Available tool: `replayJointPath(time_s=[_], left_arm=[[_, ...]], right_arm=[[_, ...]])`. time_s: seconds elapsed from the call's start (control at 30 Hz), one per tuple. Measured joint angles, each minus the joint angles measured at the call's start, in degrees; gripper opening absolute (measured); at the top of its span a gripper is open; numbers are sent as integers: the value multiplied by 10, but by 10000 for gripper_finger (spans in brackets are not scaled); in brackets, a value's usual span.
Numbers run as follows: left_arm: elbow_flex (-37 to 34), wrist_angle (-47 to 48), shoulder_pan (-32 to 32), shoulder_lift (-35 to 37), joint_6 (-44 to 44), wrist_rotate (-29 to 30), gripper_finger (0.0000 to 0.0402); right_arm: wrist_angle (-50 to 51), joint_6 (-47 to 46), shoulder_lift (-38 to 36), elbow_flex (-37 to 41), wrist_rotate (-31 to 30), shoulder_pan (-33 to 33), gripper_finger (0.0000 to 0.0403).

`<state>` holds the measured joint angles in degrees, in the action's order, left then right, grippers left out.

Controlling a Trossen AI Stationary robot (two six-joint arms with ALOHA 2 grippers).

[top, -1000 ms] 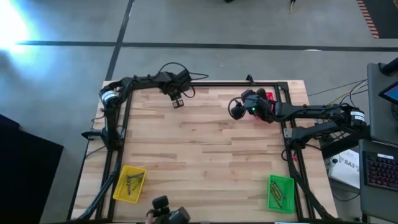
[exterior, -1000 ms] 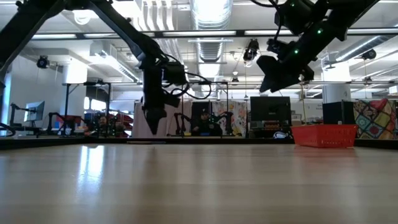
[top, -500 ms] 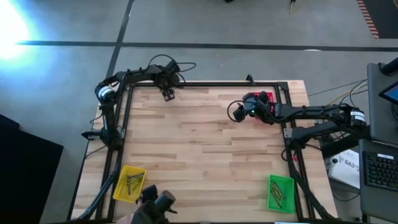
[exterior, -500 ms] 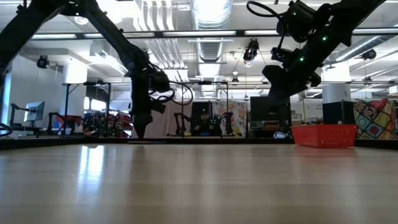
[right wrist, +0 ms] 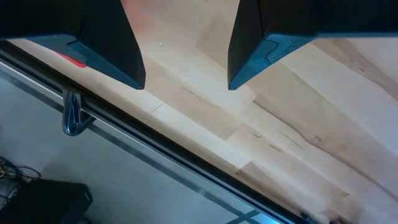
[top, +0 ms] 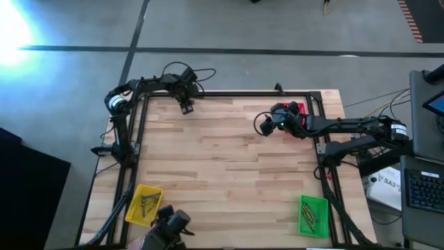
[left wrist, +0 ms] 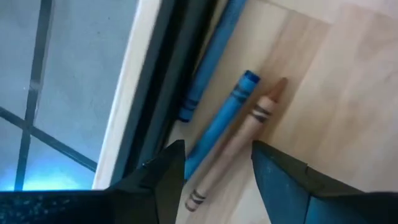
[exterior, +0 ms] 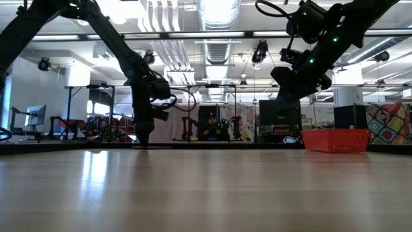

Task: Sort crayons
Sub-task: Put the brown crayon into the green bin

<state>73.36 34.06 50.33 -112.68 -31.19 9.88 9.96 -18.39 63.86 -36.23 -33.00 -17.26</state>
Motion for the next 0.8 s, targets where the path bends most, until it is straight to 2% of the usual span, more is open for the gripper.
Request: replayJointPath(time_s=[0.17,0.3,0.43,0.63,0.8], left_arm=[[-8,-10,3,1,6,-5,165],[-16,0,4,3,8,-58,149],[-28,16,2,4,29,-92,105],[-25,40,1,4,73,-104,16],[-13,50,-10,2,119,-99,10]], right_arm=[[0,0,0,0,1,0,219],[0,0,0,0,1,0,219],[0,0,0,0,2,0,219],[0,-8,0,0,5,0,219],[-18,-17,0,0,35,0,219]])
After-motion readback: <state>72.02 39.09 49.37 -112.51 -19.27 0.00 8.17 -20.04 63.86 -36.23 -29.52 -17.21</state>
